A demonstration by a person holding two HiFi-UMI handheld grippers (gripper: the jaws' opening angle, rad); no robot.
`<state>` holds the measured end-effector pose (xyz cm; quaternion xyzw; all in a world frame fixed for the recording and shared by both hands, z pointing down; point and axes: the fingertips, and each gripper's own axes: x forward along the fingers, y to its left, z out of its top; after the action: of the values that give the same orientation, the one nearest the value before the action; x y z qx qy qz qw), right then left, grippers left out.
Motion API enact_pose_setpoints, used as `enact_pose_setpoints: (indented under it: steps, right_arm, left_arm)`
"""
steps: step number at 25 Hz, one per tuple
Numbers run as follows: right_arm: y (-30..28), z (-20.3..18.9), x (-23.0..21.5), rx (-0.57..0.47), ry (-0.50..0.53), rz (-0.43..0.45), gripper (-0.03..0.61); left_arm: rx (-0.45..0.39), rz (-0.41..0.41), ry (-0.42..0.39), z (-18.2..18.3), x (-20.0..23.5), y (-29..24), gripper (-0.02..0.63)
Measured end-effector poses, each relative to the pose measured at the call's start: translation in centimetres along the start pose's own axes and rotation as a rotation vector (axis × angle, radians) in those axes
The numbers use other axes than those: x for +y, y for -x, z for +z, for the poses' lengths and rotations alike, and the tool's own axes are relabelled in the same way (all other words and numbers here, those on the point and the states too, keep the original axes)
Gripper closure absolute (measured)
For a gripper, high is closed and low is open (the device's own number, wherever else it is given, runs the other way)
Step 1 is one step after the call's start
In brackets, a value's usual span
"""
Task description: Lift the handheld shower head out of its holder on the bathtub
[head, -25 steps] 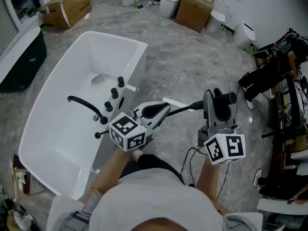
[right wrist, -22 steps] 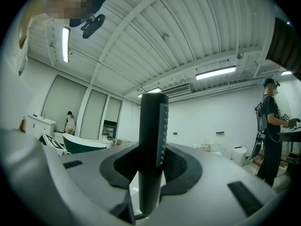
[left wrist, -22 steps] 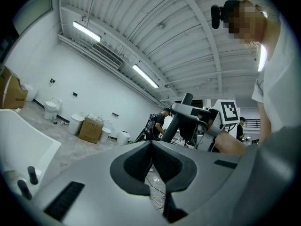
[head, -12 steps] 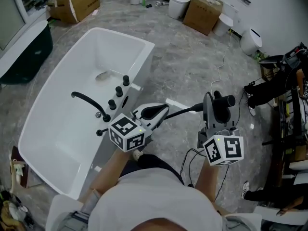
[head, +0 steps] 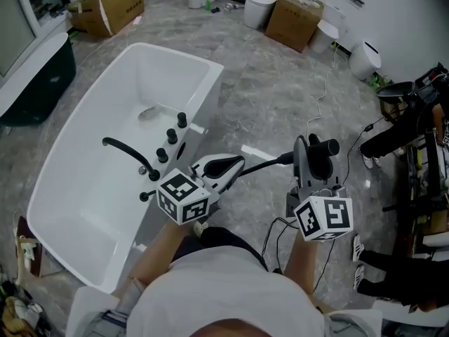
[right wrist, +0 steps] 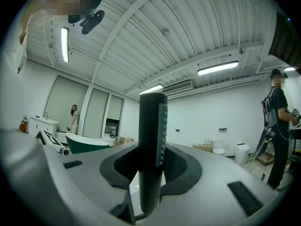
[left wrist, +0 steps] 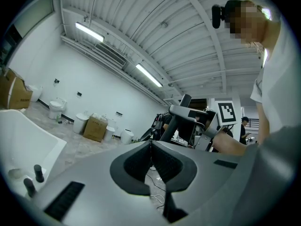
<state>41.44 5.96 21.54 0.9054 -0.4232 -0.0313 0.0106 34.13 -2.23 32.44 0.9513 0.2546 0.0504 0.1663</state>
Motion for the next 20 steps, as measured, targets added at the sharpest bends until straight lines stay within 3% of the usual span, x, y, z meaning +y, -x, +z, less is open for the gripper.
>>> enact_pose_setpoints:
  steps: [20]
  right_arm:
    - [0.7,-1.0,-1.7,0.012,-0.016,0.006,0.459]
  left_arm:
    - [0.015,0.003,-0.005,-0.9,-0.9,-1.5,0.601]
